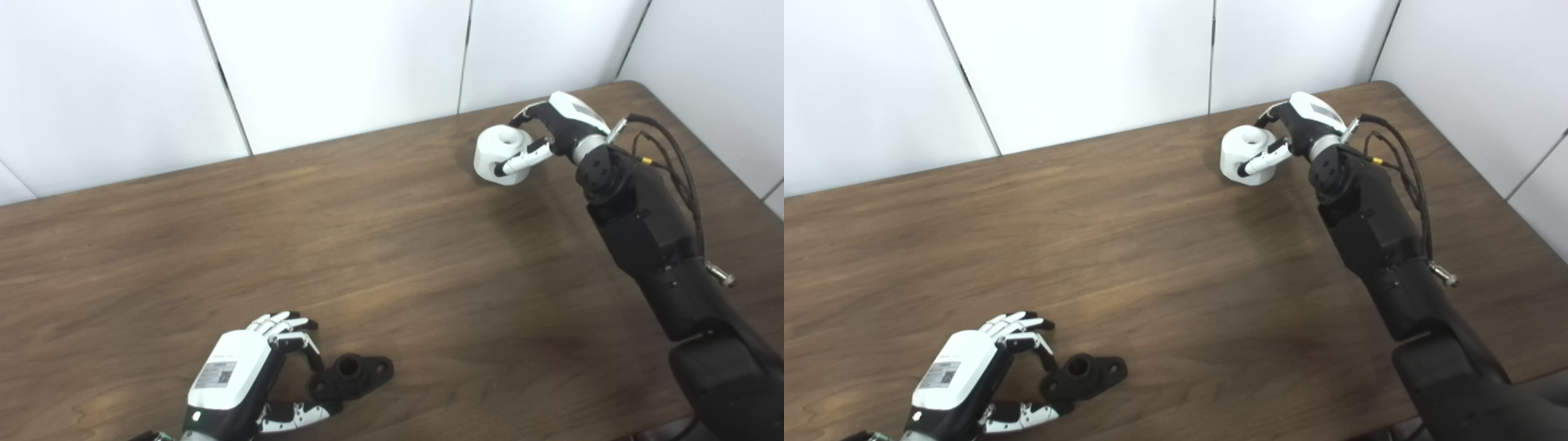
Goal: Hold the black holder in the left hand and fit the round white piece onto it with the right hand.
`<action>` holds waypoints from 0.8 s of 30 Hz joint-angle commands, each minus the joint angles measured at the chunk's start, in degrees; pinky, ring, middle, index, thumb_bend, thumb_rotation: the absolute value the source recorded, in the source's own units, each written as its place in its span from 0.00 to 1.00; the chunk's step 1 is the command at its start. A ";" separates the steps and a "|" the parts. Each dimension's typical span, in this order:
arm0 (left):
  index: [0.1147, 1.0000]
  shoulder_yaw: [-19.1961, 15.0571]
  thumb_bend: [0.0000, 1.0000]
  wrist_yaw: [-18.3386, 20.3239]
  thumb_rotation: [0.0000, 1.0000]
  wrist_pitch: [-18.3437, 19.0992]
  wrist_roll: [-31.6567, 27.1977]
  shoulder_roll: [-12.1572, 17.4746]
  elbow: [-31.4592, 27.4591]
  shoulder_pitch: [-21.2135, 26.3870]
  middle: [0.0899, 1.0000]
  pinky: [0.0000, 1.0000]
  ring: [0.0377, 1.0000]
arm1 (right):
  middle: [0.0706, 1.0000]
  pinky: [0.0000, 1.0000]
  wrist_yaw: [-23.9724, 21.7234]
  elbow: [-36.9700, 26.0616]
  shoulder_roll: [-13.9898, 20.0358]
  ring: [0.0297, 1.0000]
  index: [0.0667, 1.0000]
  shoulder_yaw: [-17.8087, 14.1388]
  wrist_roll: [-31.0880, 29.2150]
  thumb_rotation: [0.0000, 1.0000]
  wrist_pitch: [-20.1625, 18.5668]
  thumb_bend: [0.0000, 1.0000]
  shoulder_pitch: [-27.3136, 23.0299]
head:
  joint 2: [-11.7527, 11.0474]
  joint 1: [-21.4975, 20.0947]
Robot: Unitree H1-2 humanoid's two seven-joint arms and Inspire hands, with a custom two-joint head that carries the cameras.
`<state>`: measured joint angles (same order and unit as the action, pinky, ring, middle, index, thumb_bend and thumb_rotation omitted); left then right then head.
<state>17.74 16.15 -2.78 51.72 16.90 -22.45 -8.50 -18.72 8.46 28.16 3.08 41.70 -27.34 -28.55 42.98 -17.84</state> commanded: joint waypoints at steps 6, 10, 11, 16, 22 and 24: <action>0.42 -0.60 0.51 2.32 0.06 2.87 1.55 0.76 1.09 -0.44 0.79 0.88 0.87 | 0.85 0.81 4.99 -1.47 2.05 0.95 0.65 0.21 -0.78 0.25 1.99 0.78 -1.65 | 0.34 0.17; 0.42 -0.66 0.51 2.69 0.06 2.97 1.59 0.72 0.86 -0.43 0.79 0.88 0.88 | 0.84 0.80 6.42 -1.36 1.98 0.95 0.64 0.70 -1.11 0.22 2.58 0.76 -1.43 | 0.51 0.45; 0.42 -0.66 0.51 2.64 0.06 2.85 1.62 0.73 0.84 -0.44 0.79 0.88 0.88 | 0.84 0.80 6.89 -1.22 1.98 0.94 0.63 0.85 -1.20 0.21 2.89 0.76 -1.34 | 0.51 0.45; 0.42 -0.71 0.51 2.69 0.06 2.80 1.43 0.72 0.72 -0.51 0.79 0.88 0.88 | 0.81 0.78 11.96 -0.24 1.55 0.90 0.48 0.92 -1.44 0.14 6.17 0.57 -0.57 | 0.57 0.42; 0.42 -0.84 0.51 2.96 0.06 2.99 1.47 0.54 0.46 -0.45 0.79 0.88 0.88 | 0.77 0.78 15.46 0.18 1.45 0.88 0.45 1.17 -1.91 0.13 7.75 0.52 0.02 | 0.64 0.34; 0.42 -0.85 0.51 2.92 0.06 2.89 1.53 0.54 0.43 -0.41 0.79 0.88 0.88 | 0.77 0.79 15.61 0.16 1.56 0.88 0.45 1.36 -2.04 0.13 7.71 0.52 0.12 | 0.68 0.36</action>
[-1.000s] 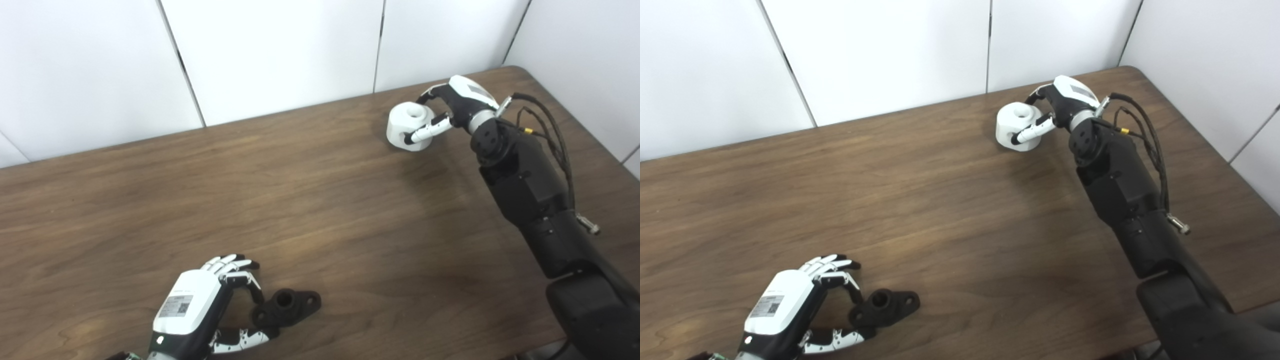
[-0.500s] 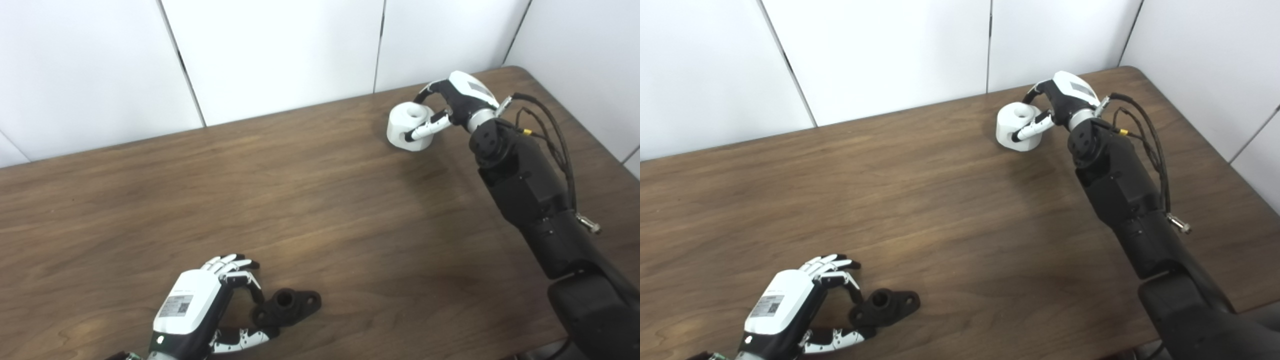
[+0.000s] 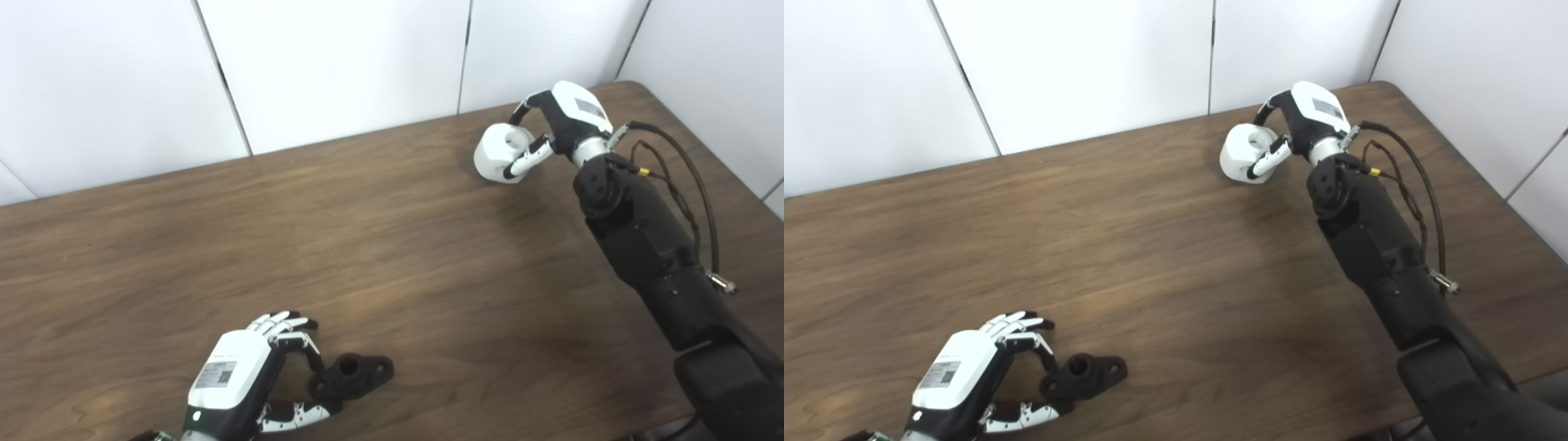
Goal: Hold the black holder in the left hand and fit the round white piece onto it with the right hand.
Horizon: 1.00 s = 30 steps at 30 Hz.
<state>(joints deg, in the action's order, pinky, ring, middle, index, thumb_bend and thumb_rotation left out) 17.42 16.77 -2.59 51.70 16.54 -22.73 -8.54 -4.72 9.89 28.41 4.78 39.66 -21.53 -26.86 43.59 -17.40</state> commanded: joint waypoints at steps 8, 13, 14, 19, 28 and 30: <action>0.42 -0.58 0.51 2.20 0.06 2.66 1.51 0.81 0.66 -0.29 0.79 0.88 0.88 | 0.77 0.79 1.24 -1.58 1.74 0.89 0.45 0.17 -0.25 0.13 1.58 0.52 -1.30 | 0.09 -0.02; 0.42 -0.49 0.51 2.15 0.06 2.72 1.45 0.55 0.95 -0.13 0.79 0.88 0.88 | 0.77 0.78 0.94 -2.72 2.44 0.89 0.45 0.92 0.04 0.13 2.74 0.52 -1.01 | 0.16 0.44; 0.42 -0.45 0.51 2.06 0.06 2.66 1.45 0.51 1.04 -0.08 0.79 0.88 0.87 | 0.77 0.78 0.77 -3.12 2.65 0.89 0.45 1.14 0.11 0.13 2.98 0.52 -0.91 | 0.17 0.48; 0.42 -0.14 0.51 1.91 0.06 2.71 1.78 -0.13 1.53 0.19 0.79 0.88 0.87 | 0.77 0.79 -3.36 -11.06 4.38 0.89 0.45 3.07 0.76 0.13 3.17 0.52 0.26 | 0.33 1.25; 0.42 1.13 0.51 2.68 0.06 4.01 3.21 -1.55 1.76 1.05 0.79 0.89 0.88 | 0.77 0.79 -12.04 -25.39 3.76 0.87 0.45 4.10 1.08 0.13 0.72 0.52 1.72 | 1.42 4.61; 0.42 1.46 0.51 3.23 0.06 4.76 3.88 -1.96 1.44 1.28 0.79 0.89 0.87 | 0.76 0.80 -13.89 -28.78 3.48 0.85 0.45 4.73 1.38 0.13 1.06 0.52 2.17 | 1.75 5.25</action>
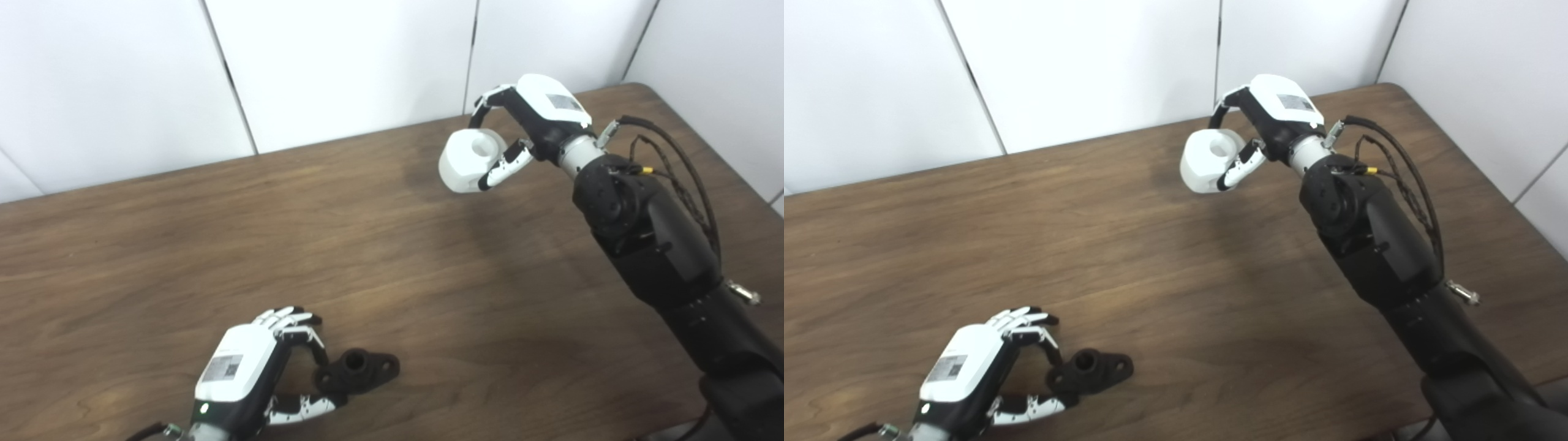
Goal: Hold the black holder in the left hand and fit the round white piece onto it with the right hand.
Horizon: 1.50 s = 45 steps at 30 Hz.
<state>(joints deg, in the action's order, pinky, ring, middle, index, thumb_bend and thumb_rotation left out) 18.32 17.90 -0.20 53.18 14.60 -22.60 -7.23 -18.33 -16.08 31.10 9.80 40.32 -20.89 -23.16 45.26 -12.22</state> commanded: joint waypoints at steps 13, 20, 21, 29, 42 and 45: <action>0.42 2.08 0.51 5.23 0.05 6.16 5.85 -2.11 -0.62 0.92 0.80 0.89 0.88 | 0.77 0.91 -9.70 -17.97 -3.53 0.88 0.44 2.61 2.12 0.14 -0.24 0.52 2.48 | 2.21 2.57; 0.42 2.19 0.52 5.26 0.05 6.48 5.97 -2.61 -1.10 1.03 0.79 0.89 0.87 | 0.78 0.95 -14.91 -22.98 -5.37 0.91 0.45 2.96 2.69 0.14 -0.90 0.53 3.66 | 2.99 3.01; 0.42 2.23 0.52 5.40 0.05 6.53 5.97 -2.60 -1.17 1.08 0.79 0.89 0.87 | 0.78 0.95 -15.39 -23.54 -5.57 0.91 0.45 2.95 2.50 0.14 -0.96 0.52 3.79 | 3.27 3.10; 0.42 2.60 0.52 5.92 0.05 7.34 5.78 -3.02 -1.26 1.85 0.79 0.88 0.87 | 0.78 0.97 -18.75 -27.29 -6.87 0.92 0.45 2.27 0.86 0.14 -1.12 0.52 4.76 | 4.84 4.18; 0.42 3.28 0.51 7.14 0.05 8.39 6.70 -3.89 -0.80 3.34 0.79 0.88 0.87 | 0.78 1.00 -26.47 -33.81 -9.06 0.93 0.44 2.61 1.92 0.14 -3.56 0.52 3.51 | 6.89 6.01; 0.42 3.56 0.52 6.95 0.05 8.58 7.06 -4.07 -0.80 3.54 0.79 0.87 0.87 | 0.78 0.97 -27.27 -33.95 -9.27 0.92 0.44 2.93 2.57 0.14 -3.04 0.52 3.83 | 7.26 6.38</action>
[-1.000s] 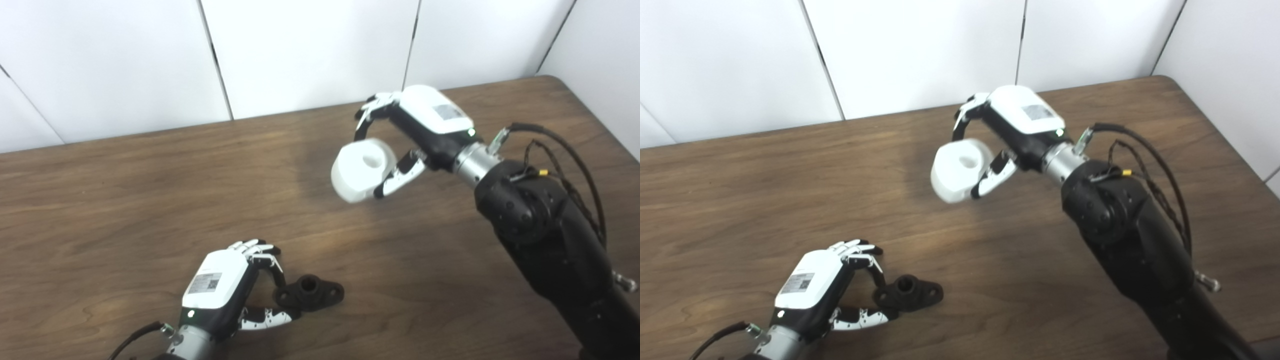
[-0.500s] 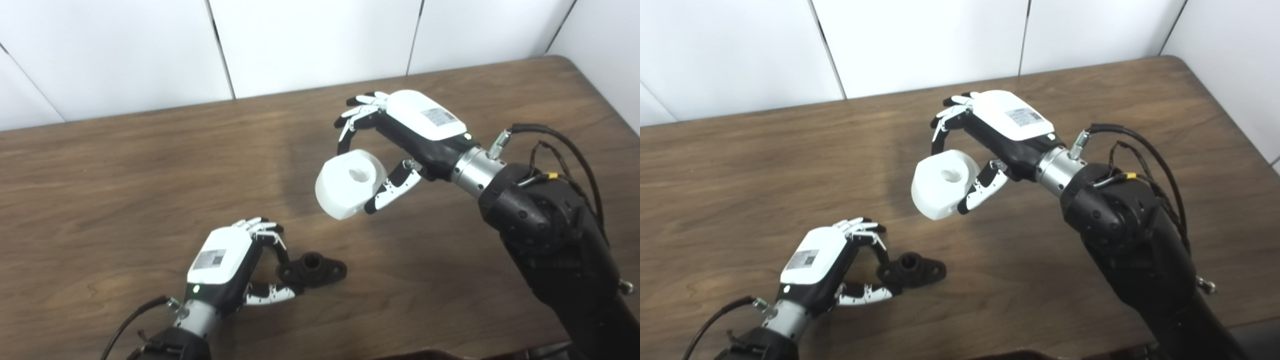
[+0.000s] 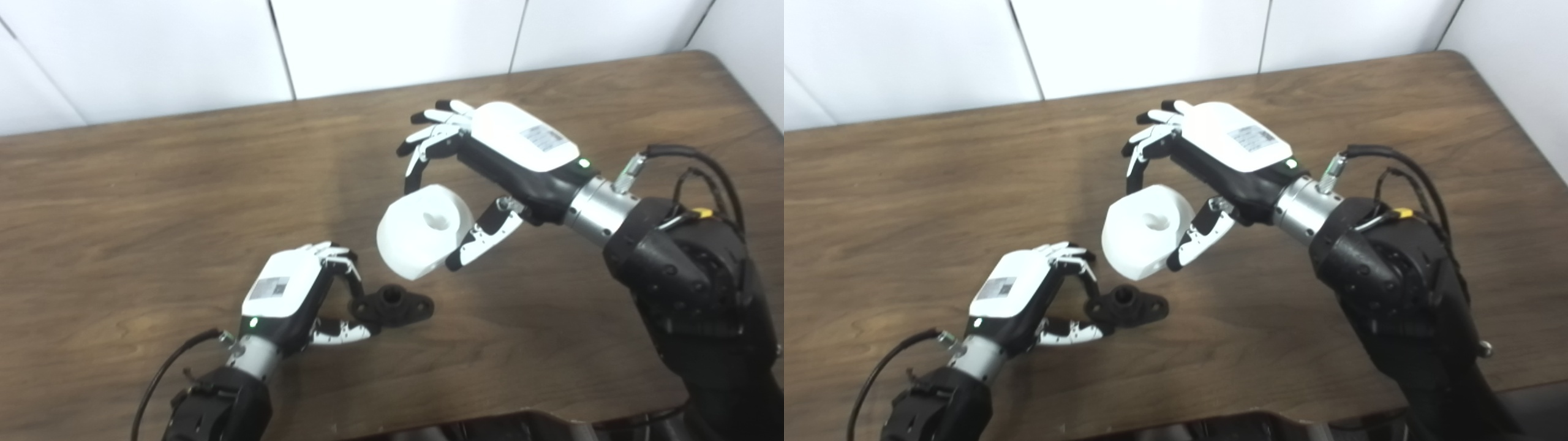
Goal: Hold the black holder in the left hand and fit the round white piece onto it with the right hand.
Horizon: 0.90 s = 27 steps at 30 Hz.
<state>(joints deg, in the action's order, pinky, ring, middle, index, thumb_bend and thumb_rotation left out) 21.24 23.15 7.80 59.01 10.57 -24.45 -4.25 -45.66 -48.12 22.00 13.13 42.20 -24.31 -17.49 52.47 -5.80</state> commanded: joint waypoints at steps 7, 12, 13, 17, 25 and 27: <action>0.42 1.16 0.52 2.46 0.05 1.63 1.86 -0.43 0.62 0.92 0.80 0.87 0.87 | 0.78 0.98 -0.64 -1.49 -0.96 0.92 0.44 0.46 0.39 0.14 1.87 0.52 -0.54 | 0.50 0.29; 0.42 1.28 0.51 2.87 0.05 2.12 1.83 -0.63 0.39 1.06 0.80 0.88 0.88 | 0.77 0.97 -0.16 -0.52 -1.65 0.91 0.44 1.52 0.56 0.14 2.79 0.52 0.45 | 0.77 0.36; 0.42 1.29 0.51 3.02 0.05 2.22 1.82 -0.66 0.34 1.09 0.80 0.89 0.88 | 0.77 0.97 -0.11 -0.37 -1.73 0.92 0.44 1.65 0.55 0.14 2.93 0.52 0.58 | 0.82 0.46; 0.42 1.39 0.51 3.32 0.05 2.41 2.17 -0.69 0.18 1.24 0.80 0.88 0.88 | 0.77 0.98 0.07 0.57 -2.38 0.92 0.44 2.26 0.42 0.14 3.73 0.52 1.23 | 0.82 0.53; 0.42 1.40 0.52 3.32 0.05 2.57 2.08 -0.79 0.03 1.26 0.79 0.88 0.87 | 0.78 0.99 -0.61 1.19 -3.39 0.94 0.44 3.46 1.20 0.14 3.41 0.52 1.41 | 1.01 0.32; 0.42 1.46 0.51 3.44 0.05 2.64 2.15 -0.81 -0.02 1.31 0.80 0.88 0.88 | 0.79 0.99 -0.55 1.33 -3.56 0.94 0.44 3.67 1.26 0.14 3.56 0.52 1.49 | 0.95 0.35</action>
<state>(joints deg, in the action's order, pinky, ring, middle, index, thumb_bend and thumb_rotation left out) 22.17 24.97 10.10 60.54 9.66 -24.63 -3.07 -47.12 -45.91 18.78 17.04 43.13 -22.24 -14.80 53.35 -5.45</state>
